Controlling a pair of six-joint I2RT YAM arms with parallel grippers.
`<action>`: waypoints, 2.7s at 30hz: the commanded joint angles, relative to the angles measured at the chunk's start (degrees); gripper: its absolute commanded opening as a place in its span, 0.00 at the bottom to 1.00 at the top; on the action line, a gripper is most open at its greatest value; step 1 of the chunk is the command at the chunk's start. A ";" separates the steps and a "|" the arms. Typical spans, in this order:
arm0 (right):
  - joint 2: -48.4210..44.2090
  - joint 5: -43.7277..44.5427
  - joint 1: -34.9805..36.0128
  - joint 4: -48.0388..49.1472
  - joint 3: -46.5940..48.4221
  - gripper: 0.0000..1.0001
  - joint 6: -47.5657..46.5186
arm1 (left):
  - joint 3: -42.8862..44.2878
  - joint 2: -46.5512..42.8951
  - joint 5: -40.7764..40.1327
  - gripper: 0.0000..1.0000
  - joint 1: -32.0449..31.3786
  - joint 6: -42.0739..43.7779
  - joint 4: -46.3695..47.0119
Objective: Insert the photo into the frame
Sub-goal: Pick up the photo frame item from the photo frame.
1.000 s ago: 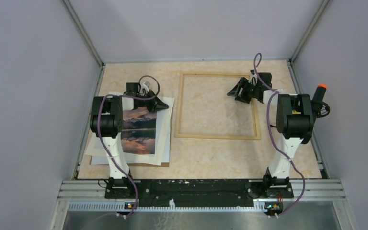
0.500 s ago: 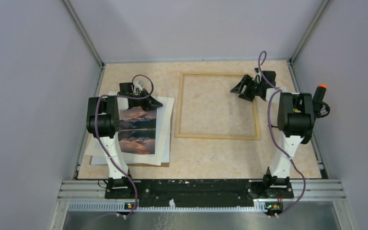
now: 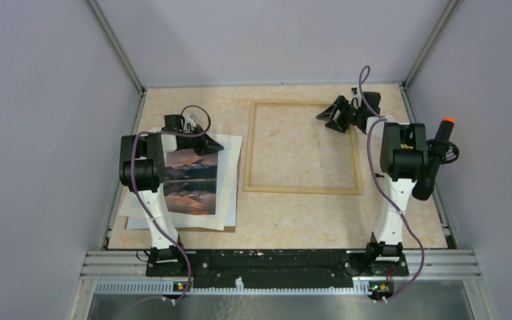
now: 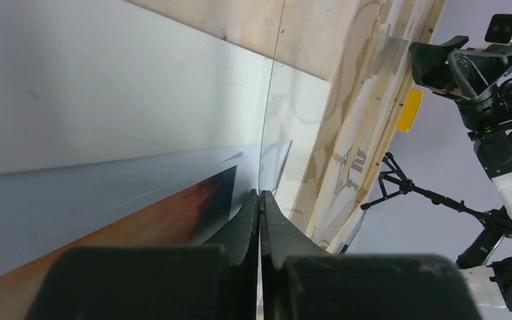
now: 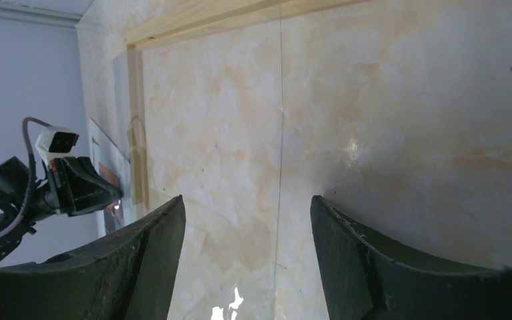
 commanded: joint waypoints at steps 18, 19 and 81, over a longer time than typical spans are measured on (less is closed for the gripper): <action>13.68 -1.49 5.71 3.38 14.28 0.66 8.68 | 1.24 -3.28 -5.02 0.00 5.10 2.12 -3.16; 14.48 -1.71 5.78 3.28 15.21 0.66 8.87 | 1.27 -3.26 -5.06 0.00 5.11 2.19 -3.14; 13.34 -4.91 14.83 33.44 8.12 0.59 33.82 | -0.46 -6.68 -12.65 0.00 9.56 2.99 -5.40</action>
